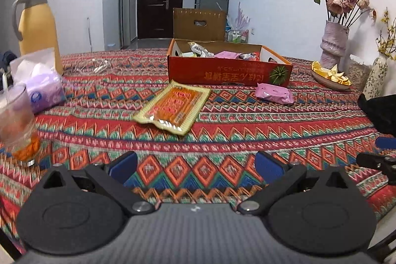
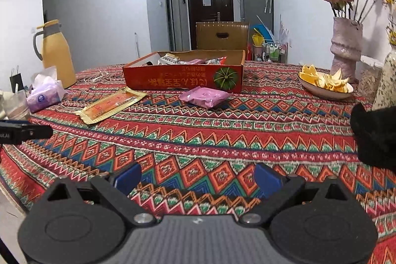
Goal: Organize snacks
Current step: 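Withdraw both tools from the box back over the table, then grasp the orange stick-snack bar with the left tool while the right tool grasps the last pink packet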
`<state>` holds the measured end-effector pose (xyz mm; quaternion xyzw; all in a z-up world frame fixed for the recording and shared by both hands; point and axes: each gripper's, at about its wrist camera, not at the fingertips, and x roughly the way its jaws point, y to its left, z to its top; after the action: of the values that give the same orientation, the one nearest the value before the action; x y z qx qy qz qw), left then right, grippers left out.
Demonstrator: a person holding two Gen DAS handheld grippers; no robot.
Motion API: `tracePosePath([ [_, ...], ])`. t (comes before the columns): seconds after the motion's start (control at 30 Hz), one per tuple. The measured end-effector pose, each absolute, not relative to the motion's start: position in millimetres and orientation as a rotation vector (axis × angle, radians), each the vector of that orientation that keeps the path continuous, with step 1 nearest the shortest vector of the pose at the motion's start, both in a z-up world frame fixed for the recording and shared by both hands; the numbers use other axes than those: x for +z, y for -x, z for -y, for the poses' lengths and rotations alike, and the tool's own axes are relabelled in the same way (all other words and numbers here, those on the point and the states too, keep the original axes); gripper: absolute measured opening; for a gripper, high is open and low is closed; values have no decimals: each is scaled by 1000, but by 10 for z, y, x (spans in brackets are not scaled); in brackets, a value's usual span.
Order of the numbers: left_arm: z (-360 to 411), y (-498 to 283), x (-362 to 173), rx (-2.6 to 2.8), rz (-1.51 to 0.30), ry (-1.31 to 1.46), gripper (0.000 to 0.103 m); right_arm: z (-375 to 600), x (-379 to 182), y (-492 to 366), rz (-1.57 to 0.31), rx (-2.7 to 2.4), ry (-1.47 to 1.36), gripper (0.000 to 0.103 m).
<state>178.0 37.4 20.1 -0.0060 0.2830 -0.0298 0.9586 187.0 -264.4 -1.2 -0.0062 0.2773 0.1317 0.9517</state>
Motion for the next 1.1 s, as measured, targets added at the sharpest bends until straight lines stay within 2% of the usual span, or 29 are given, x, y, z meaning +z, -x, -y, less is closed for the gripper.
tracePosePath([
  [0.33,-353,-2715,95,-59,-596,-177,103,2475,111,-2605,-570,290,153,98],
  [0.6,-476,-3613,-167,-98,-706,-176,103,2251,-64,-3579,-596,315,299,98],
  [0.83,-558,-4053,-341,-109,-743,-145,103,2137,-287,-4373,-637,348,335,98],
  [1.0,-600,-4181,-377,-123,-755,-71,102,2199,-354,-4726,-680,445,203,98],
  [1.03,-586,-4169,-378,-121,-745,-72,101,2198,-372,-4765,-687,449,182,98],
  [1.1,-553,-4117,-367,-125,-725,-69,85,2206,-397,-4805,-688,456,136,93],
])
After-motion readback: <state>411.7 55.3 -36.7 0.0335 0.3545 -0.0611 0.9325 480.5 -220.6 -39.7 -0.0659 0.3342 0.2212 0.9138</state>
